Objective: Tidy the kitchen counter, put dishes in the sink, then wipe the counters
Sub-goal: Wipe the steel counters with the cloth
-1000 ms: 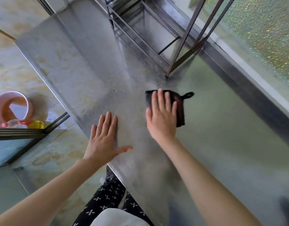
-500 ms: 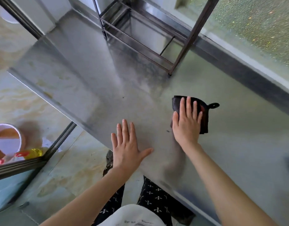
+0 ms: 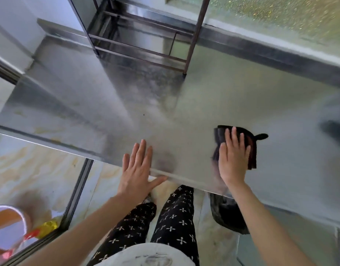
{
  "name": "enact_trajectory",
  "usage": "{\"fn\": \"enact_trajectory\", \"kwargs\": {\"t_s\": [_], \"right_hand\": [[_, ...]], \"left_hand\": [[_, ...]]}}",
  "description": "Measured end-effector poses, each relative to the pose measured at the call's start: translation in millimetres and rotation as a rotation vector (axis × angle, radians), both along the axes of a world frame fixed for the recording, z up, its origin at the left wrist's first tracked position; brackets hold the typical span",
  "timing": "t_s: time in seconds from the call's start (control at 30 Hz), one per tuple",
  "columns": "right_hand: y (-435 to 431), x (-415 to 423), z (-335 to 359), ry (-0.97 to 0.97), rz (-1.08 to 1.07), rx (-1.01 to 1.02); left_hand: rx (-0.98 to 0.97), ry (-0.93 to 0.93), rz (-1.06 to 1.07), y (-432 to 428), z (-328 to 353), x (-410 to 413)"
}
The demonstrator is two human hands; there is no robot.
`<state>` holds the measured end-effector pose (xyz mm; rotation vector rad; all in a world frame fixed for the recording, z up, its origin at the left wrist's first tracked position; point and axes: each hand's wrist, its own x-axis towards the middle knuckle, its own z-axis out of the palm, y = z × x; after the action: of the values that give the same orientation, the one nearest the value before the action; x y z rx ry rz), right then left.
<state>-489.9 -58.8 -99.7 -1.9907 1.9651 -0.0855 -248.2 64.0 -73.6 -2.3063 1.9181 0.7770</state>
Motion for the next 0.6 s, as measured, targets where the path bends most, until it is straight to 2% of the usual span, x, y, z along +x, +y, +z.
{"fn": "enact_trajectory", "kwargs": {"t_s": [0.1, 0.17, 0.23, 0.3, 0.33, 0.47, 0.6], "right_hand": [[48, 39, 1, 0.038, 0.022, -0.009], [74, 57, 1, 0.085, 0.145, -0.022], [84, 53, -2, 0.123, 0.307, -0.049], [81, 32, -5, 0.144, 0.365, -0.07], [79, 21, -6, 0.161, 0.323, -0.077], [80, -2, -4, 0.21, -0.064, -0.053], [94, 33, -1, 0.143, -0.346, -0.013]], "left_hand": [[-0.019, -0.012, -0.042, -1, -2, 6], [-0.04, -0.037, -0.087, -2, -6, 9], [-0.065, -0.066, -0.127, -3, -8, 13], [-0.034, -0.072, -0.139, -3, -9, 17], [-0.022, -0.058, -0.131, -3, -9, 18], [0.036, -0.06, -0.146, -4, -7, 21], [0.057, -0.054, -0.15, -4, -6, 22]]}}
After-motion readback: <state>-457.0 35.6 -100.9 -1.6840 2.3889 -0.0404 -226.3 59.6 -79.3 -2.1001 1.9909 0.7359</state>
